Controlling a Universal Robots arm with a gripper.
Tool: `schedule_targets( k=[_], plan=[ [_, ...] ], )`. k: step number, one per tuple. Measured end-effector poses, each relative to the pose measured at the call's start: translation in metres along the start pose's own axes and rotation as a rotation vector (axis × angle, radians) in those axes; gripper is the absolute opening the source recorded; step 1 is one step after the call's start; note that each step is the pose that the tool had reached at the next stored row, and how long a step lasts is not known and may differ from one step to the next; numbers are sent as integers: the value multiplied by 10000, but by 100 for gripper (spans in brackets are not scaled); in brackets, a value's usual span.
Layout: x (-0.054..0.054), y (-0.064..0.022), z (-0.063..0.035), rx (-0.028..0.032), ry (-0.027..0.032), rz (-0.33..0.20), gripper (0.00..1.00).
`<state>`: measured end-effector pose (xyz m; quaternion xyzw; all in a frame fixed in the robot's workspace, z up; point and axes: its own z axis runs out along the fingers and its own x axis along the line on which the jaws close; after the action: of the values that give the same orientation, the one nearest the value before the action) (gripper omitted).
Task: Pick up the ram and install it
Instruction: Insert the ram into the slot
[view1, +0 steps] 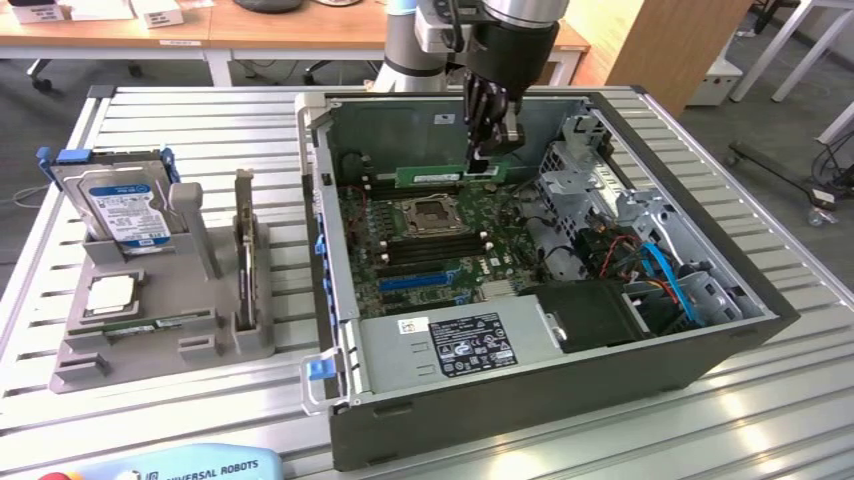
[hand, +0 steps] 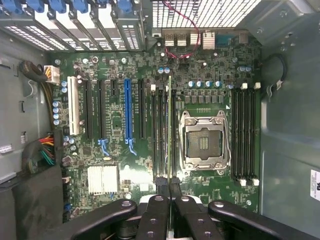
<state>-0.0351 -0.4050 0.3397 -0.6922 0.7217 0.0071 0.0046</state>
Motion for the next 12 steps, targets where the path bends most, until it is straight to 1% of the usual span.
schedule_targets(
  k=[12],
  plan=[
    [3,-1,205,0,0,0,12]
  ],
)
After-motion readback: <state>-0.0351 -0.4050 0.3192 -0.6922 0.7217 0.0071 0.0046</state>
